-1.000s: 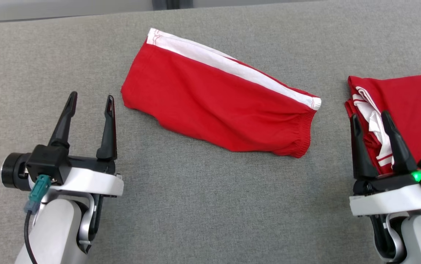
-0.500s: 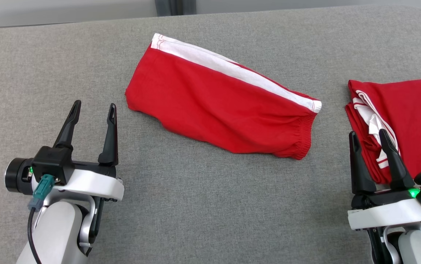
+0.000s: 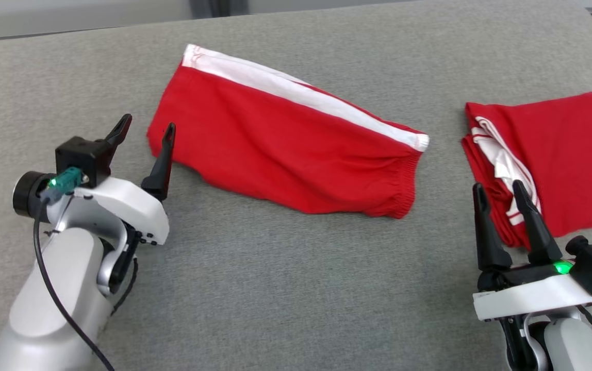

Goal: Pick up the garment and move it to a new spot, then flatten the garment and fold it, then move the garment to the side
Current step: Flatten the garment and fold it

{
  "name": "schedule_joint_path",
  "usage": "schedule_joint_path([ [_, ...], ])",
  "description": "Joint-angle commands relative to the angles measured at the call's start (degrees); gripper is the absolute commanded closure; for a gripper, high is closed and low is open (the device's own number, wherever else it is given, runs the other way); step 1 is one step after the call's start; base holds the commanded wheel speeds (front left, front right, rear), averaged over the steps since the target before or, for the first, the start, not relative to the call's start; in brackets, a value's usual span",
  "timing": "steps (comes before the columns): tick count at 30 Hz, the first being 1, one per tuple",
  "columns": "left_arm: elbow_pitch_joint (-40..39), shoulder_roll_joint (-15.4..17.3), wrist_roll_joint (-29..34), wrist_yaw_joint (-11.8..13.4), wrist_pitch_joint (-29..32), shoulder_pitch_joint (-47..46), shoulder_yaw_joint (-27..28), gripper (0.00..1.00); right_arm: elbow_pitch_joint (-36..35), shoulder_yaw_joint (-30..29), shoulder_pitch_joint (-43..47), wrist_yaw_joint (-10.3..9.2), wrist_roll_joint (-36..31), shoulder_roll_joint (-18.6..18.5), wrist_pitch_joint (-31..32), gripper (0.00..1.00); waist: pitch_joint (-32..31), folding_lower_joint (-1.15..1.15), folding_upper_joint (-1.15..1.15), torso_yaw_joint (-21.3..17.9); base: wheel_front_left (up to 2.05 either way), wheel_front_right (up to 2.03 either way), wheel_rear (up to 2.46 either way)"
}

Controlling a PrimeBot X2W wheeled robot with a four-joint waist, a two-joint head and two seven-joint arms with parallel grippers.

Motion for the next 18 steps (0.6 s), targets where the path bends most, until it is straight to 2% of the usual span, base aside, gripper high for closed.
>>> schedule_joint_path([
  [1,1.0,0.4,-0.4,-0.6,0.7,-1.1,0.0,0.00,0.0,0.1,-0.8,0.04,0.6,0.0,-0.1,0.00,0.2,0.00,0.00,-1.2,0.00,0.00,0.00],
  [4,6.6,1.0,-1.8,-2.7,3.1,-3.5,-0.2,0.00,0.3,0.4,-0.9,0.04,1.2,0.1,-0.1,0.00,0.4,0.00,0.00,-2.8,0.00,0.00,0.00],
  [9,15.4,1.8,-4.0,-4.8,5.8,-7.0,0.2,0.00,0.6,1.3,-0.9,0.04,1.9,0.3,-0.1,0.00,0.9,0.00,0.00,-4.8,0.00,0.00,0.00],
  [18,25.8,1.1,-7.8,-6.8,8.5,-11.5,-0.6,0.00,0.5,1.9,-1.8,0.04,3.2,0.4,-0.1,0.00,1.8,0.00,0.00,-6.5,0.00,0.00,0.00],
])
